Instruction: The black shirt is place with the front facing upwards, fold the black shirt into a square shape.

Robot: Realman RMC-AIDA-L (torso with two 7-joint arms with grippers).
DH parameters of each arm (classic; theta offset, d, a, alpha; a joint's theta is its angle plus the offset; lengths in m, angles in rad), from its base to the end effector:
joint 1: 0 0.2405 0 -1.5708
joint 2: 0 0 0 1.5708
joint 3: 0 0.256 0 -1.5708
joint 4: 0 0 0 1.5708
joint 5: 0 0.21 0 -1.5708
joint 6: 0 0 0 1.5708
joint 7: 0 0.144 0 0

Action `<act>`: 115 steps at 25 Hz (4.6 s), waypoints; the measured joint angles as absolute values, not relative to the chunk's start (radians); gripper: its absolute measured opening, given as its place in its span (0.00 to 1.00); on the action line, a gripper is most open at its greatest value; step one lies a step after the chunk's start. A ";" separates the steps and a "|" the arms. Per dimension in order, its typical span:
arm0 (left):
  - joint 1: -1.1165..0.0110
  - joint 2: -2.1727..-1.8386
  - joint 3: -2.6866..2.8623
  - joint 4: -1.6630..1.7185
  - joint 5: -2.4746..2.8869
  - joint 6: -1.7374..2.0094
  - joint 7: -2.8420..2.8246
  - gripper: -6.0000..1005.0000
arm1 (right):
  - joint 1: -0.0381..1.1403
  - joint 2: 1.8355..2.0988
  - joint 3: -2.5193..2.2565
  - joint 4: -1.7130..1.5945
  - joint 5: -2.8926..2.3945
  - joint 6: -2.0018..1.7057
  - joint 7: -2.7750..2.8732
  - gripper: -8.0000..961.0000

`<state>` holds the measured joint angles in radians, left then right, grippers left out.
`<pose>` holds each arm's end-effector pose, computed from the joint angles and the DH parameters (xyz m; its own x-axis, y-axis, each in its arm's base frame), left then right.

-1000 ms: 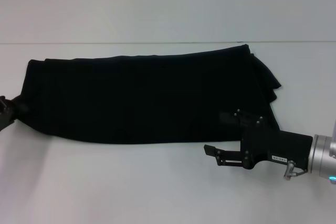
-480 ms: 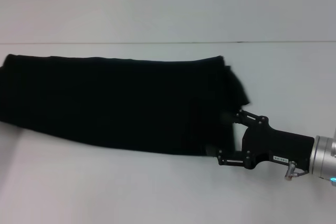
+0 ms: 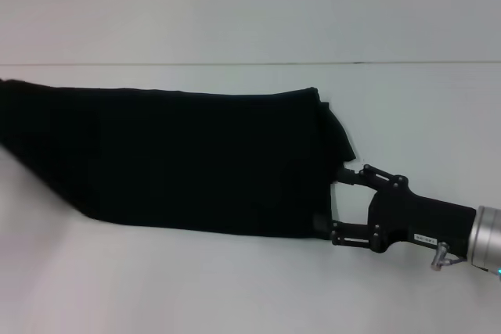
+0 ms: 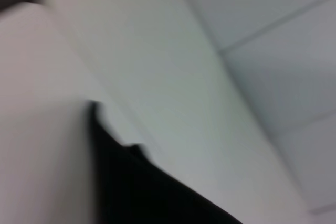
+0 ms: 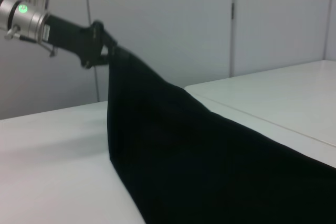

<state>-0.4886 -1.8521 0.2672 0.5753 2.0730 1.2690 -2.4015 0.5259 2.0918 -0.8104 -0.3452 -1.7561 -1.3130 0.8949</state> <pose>-0.3745 0.3552 0.1460 -0.2207 0.5513 0.8046 0.9747 0.0954 0.2020 0.2787 0.3205 -0.0573 0.8447 -0.1591 -0.5111 -0.3617 -0.8735 -0.3259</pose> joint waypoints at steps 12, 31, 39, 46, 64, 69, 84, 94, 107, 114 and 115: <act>-0.853 -1.966 0.475 0.575 2.002 1.338 -2.388 0.03 | 0.472 2.088 -0.741 -0.347 -1.756 -1.341 0.896 0.99; -0.814 -2.166 0.750 0.298 1.903 1.136 -2.161 0.03 | 0.506 2.096 -0.629 -0.293 -1.749 -1.274 0.896 0.99; -0.795 -2.163 0.749 0.361 1.891 1.230 -2.164 0.03 | 0.667 2.099 -0.623 -0.193 -1.743 -1.084 0.896 0.99; -0.763 -2.158 0.748 0.389 1.872 1.307 -2.165 0.03 | 0.766 2.103 -0.621 -0.159 -1.711 -0.958 0.896 0.99; -0.723 -2.157 0.805 0.391 1.885 1.378 -2.135 0.03 | 0.763 2.097 -0.619 -0.178 -1.586 -0.895 0.887 0.98; -0.729 -2.162 0.836 0.348 1.886 1.336 -2.121 0.03 | 0.745 2.095 -0.610 -0.191 -1.575 -0.888 0.886 0.98; -0.732 -2.169 0.848 0.286 1.878 1.274 -2.076 0.03 | 0.677 2.094 -0.482 -0.222 -1.574 -0.900 0.885 0.99; -0.726 -2.167 0.850 0.283 1.867 1.473 -1.948 0.25 | 0.631 2.092 -0.399 -0.231 -1.574 -1.003 0.885 0.99; -0.594 -2.131 0.776 0.467 1.841 1.581 -1.779 0.78 | 0.571 2.095 -0.671 -0.216 -1.586 -1.251 0.785 0.98; -0.565 -2.093 0.596 0.460 1.839 1.512 -1.792 0.91 | 0.541 2.095 -0.744 -0.176 -1.586 -1.172 0.780 0.99; -0.563 -2.090 0.584 0.457 1.839 1.501 -1.797 0.91 | 0.536 2.094 -0.751 -0.175 -1.586 -1.150 0.780 0.99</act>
